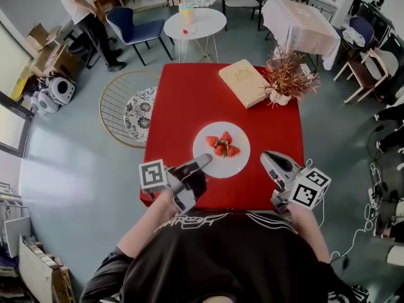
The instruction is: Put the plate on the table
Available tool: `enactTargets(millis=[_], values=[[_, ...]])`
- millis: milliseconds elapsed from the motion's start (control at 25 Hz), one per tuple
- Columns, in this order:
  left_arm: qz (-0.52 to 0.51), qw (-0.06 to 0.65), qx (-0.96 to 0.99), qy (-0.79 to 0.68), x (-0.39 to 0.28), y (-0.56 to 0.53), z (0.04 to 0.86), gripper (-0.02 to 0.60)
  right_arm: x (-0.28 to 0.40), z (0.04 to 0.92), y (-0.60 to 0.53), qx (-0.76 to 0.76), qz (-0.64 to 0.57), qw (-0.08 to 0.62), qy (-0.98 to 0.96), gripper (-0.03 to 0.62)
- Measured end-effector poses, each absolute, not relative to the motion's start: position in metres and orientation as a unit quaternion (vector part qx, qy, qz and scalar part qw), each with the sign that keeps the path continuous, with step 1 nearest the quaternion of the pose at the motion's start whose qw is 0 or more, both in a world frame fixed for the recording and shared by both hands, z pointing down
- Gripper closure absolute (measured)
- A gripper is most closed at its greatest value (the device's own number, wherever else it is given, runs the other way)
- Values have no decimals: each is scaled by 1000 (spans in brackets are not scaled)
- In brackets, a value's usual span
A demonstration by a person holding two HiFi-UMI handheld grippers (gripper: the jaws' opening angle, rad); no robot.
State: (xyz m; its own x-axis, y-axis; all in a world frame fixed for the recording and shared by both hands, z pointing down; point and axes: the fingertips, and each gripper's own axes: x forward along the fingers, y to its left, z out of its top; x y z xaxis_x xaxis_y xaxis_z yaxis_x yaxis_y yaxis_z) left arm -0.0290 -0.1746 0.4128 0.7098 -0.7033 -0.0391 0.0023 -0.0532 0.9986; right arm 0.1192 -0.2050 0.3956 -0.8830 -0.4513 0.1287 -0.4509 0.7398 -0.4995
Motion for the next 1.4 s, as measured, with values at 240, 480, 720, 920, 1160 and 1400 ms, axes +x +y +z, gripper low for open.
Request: enactTargets(millis=[240, 480, 720, 920, 1160, 1400], values=[[-275, 642, 663, -268, -34, -192, 422, 557, 124, 407, -216, -254, -280, -5, 926, 586], [-272, 637, 665, -280, -36, -215, 435, 557, 134, 424, -222, -267, -298, -8, 917, 586], [-260, 634, 668, -289, -37, -241, 459, 558, 137, 442, -225, -274, -315, -14, 909, 586], [-239, 650, 651, -311, -42, -258, 499, 557, 137, 453, -227, -279, -329, -19, 902, 587], [-223, 664, 633, -330, -47, -277, 544, 557, 141, 466, -231, -287, -339, -25, 895, 587], [-210, 673, 619, -346, -50, -284, 572, 557, 144, 473, -236, -296, -346, -28, 890, 587]])
